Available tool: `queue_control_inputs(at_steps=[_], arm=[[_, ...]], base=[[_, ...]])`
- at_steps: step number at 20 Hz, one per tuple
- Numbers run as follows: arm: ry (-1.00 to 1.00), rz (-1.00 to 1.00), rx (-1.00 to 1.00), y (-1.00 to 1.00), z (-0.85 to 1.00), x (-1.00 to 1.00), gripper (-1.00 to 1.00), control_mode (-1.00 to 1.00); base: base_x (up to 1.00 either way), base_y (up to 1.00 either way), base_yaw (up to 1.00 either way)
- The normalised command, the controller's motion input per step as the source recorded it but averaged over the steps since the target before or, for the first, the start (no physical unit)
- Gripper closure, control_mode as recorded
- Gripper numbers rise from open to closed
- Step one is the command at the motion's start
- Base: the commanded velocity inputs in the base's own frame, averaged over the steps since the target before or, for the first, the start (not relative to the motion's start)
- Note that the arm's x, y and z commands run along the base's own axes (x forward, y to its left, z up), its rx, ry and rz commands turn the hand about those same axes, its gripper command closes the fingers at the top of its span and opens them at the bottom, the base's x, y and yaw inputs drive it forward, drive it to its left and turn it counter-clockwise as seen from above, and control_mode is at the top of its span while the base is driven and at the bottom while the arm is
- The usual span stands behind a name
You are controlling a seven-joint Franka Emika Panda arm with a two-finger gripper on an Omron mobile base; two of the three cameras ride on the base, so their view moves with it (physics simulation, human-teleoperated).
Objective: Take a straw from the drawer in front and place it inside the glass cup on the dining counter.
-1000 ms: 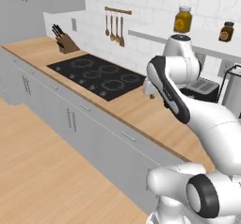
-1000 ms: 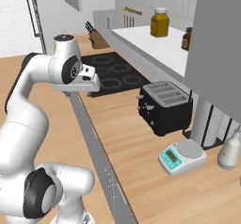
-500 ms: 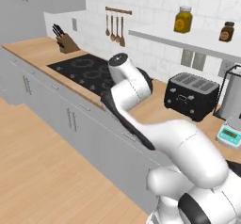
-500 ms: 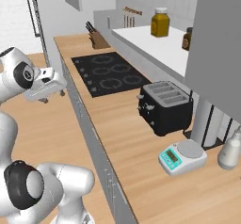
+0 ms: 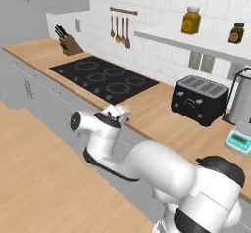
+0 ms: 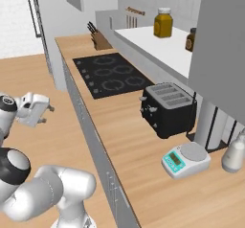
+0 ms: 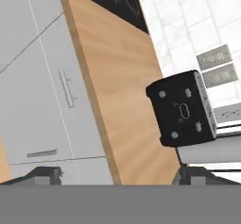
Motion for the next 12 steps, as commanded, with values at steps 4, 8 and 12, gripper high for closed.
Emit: queue_control_inputs(at_steps=[4,8,12], arm=[[-0.16,-0.13,-0.34,0.02,-0.82,0.29,-1.0,-1.0],[-0.05,-0.18,-0.22,-0.05,-0.66,0.32,-1.0,-1.0],[0.0,-0.19,-0.15,-0.28,-0.52,0.32,-1.0,-1.0]], base=[[0.0,0.0,0.0],[0.0,0.0,0.0],[0.0,0.0,0.0]])
